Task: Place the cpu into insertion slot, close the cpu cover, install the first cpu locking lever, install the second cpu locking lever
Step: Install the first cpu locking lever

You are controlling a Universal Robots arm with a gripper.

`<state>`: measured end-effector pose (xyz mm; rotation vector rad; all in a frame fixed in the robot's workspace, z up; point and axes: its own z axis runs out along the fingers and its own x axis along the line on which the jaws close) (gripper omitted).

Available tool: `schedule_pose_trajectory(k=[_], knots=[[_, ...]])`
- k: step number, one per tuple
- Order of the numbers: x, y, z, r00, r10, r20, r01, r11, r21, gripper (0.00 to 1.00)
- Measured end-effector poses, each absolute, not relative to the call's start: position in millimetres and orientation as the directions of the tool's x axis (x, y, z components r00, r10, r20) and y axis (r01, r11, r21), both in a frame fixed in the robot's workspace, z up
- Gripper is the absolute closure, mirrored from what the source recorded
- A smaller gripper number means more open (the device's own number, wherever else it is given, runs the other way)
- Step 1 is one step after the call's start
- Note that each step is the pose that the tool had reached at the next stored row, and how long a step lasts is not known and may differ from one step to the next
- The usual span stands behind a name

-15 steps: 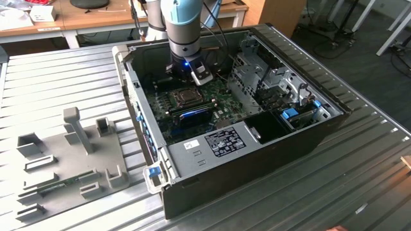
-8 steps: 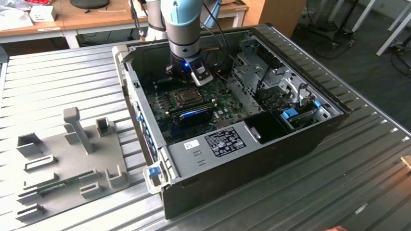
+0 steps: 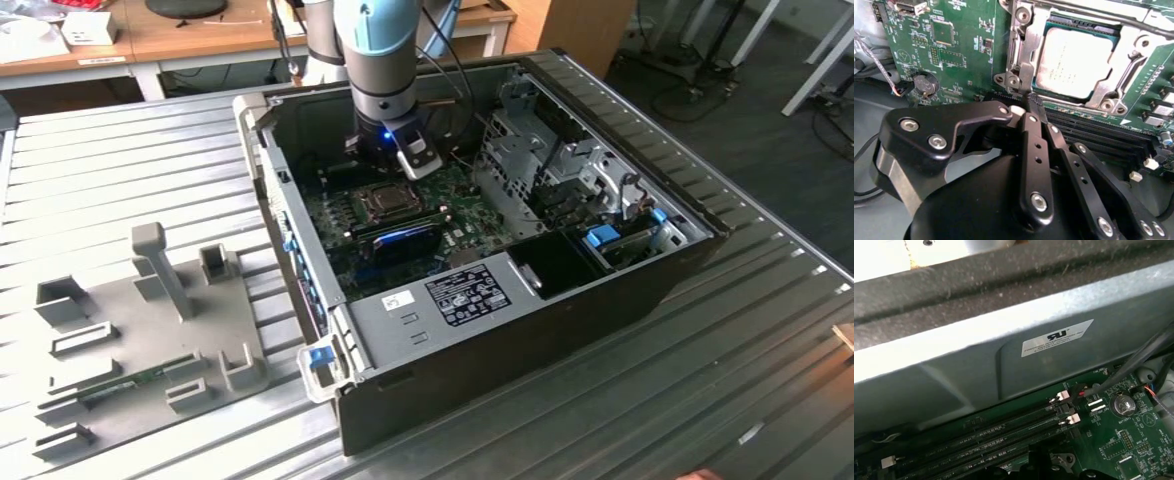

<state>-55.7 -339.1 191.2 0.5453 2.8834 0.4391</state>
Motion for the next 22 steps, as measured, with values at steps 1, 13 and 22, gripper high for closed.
schedule_pose_trajectory(k=[1, 13, 22], knots=[[-55.6, -339.1, 191.0, -0.918, 0.38, -0.114, 0.329, 0.889, 0.319, 0.9], [-55.4, -339.1, 195.0, -0.918, 0.38, -0.114, 0.328, 0.888, 0.321, 0.9], [-55.4, -339.1, 209.1, -0.918, 0.38, -0.114, 0.329, 0.889, 0.319, 0.9]])
